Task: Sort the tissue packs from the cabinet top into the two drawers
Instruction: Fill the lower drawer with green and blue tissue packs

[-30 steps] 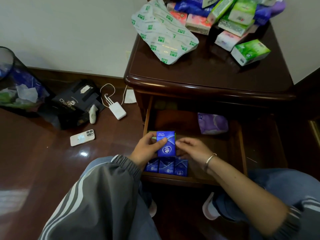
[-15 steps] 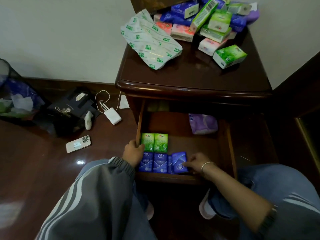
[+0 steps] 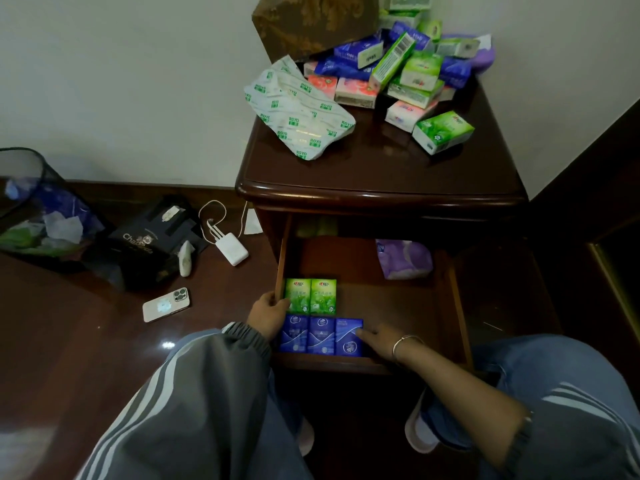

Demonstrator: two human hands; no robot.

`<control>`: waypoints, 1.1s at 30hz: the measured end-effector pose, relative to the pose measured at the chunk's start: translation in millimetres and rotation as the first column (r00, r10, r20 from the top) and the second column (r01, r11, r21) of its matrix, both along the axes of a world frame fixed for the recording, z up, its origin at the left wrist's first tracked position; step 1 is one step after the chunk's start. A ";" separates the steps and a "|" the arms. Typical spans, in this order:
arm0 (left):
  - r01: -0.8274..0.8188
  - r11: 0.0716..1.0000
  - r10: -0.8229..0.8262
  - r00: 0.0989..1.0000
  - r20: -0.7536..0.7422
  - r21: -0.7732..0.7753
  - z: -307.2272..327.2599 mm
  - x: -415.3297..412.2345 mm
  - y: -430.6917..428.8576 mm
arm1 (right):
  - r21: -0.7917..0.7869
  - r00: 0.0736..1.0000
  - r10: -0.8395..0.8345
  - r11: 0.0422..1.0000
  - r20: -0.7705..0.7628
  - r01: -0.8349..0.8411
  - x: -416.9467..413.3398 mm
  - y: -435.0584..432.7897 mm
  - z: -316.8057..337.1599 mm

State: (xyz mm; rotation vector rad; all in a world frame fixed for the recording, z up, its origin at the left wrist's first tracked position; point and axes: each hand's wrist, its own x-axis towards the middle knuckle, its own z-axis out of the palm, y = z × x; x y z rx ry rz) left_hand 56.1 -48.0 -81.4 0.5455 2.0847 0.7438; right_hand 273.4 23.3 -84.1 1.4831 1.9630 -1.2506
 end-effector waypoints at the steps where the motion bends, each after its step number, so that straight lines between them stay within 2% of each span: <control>1: 0.012 1.000 -0.012 1.000 0.005 -0.002 1.6 0.1 -0.9 | 0.036 0.999 -0.021 0.999 -0.050 0.023 2.2 2.4 9.4; 4: 0.047 0.999 -0.046 0.999 -0.028 0.019 11.5 -0.8 -1.1 | 0.182 0.972 -0.022 0.981 -0.233 0.065 16.9 16.4 51.7; 6: 0.018 0.991 -0.005 0.996 -0.095 0.133 25.9 -1.3 2.4 | 0.330 0.918 -0.009 0.932 -0.396 0.151 35.3 32.4 84.8; 9: -0.001 0.926 0.100 0.965 -0.244 0.378 61.9 -4.6 15.7 | 0.550 0.815 0.016 0.746 -0.579 0.376 68.4 67.1 131.0; 12: 0.082 0.825 0.154 0.920 -0.361 0.559 108.1 -6.7 37.0 | 0.697 0.806 -0.016 0.492 -0.591 0.521 96.0 115.7 152.5; 15: 0.228 0.736 0.126 0.879 -0.460 0.637 151.3 -2.0 67.8 | 0.766 0.864 -0.092 0.423 -0.495 0.483 98.4 163.4 153.3; 19: 0.416 0.701 0.042 0.786 -0.617 0.579 188.9 13.9 120.6 | 0.730 0.903 -0.209 0.534 -0.375 0.426 74.3 200.5 139.8; 21: 0.524 0.689 -0.025 0.708 -0.706 0.501 197.9 26.2 149.8 | 0.710 0.882 -0.286 0.524 -0.373 0.470 72.8 204.9 130.7; 23: 0.589 0.691 -0.057 0.623 -0.780 0.420 202.7 39.5 181.6 | 0.729 0.870 -0.286 0.475 -0.402 0.493 74.4 203.8 124.9; 26: 0.580 0.732 -0.064 0.581 -0.812 0.358 212.1 62.2 236.7 | 0.743 0.852 -0.278 0.417 -0.443 0.523 75.4 202.8 122.1; 30: 0.502 0.825 -0.110 0.594 -0.797 0.260 224.4 89.7 302.2 | 0.736 0.842 -0.265 0.409 -0.470 0.540 74.9 201.6 120.0; 33: 0.444 0.894 -0.186 0.479 -0.858 0.055 222.8 106.2 328.1 | 0.737 0.839 -0.271 0.401 -0.472 0.544 76.2 201.3 119.3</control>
